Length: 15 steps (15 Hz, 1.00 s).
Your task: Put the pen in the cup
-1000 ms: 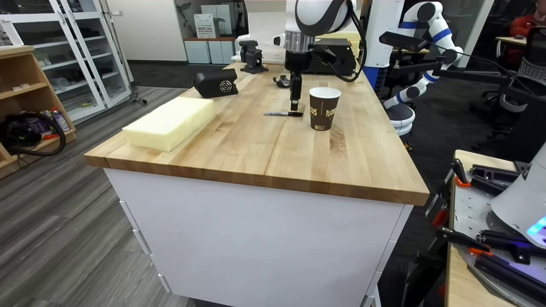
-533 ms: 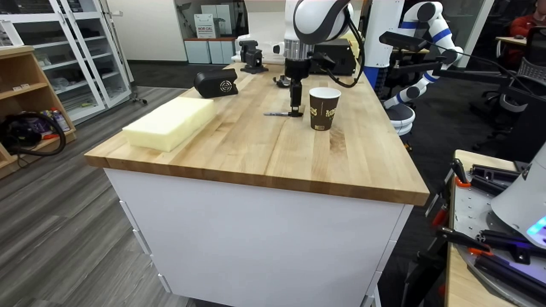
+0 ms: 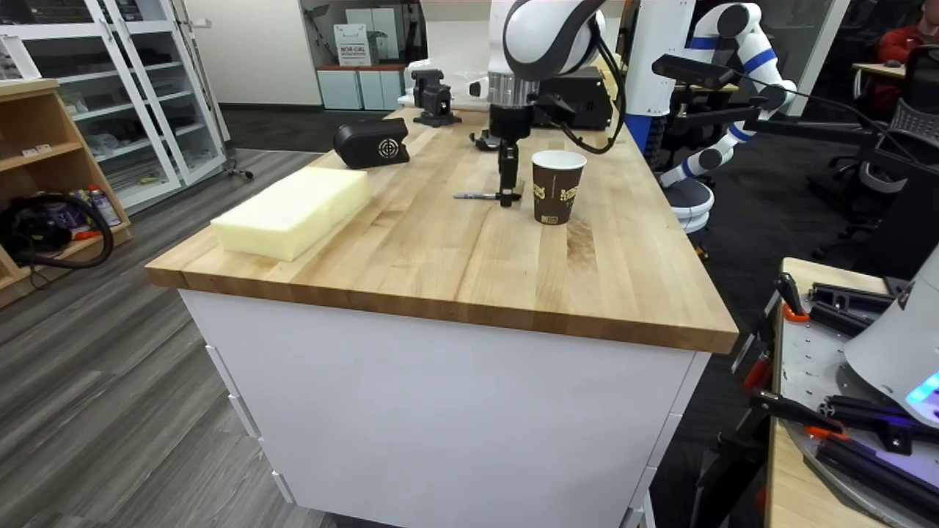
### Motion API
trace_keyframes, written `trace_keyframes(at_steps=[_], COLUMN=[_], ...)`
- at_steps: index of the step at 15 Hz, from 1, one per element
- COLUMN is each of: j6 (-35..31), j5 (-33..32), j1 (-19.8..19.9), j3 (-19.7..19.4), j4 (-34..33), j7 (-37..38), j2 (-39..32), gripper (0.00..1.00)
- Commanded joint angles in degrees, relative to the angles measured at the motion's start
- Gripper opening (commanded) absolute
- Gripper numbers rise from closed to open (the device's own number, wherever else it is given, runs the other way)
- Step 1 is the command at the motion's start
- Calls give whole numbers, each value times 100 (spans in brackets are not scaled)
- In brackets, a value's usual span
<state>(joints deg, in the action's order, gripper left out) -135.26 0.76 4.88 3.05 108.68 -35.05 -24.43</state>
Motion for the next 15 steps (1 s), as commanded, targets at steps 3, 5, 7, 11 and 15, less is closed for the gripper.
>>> trace_keyframes(at_steps=[3,5,7,11,15], j6=[-45,-43,-18,38,-100], j5=[83,76,59,-32,-148], j1=[146,150,144,101,41], j3=[122,123,120,98,79], j4=[-122,-127,-125,-106,-79], j7=[-142,-141,-133,-85,-28], j2=[-62,-56,-37,56,146], gripper=[20,7,0,4,4])
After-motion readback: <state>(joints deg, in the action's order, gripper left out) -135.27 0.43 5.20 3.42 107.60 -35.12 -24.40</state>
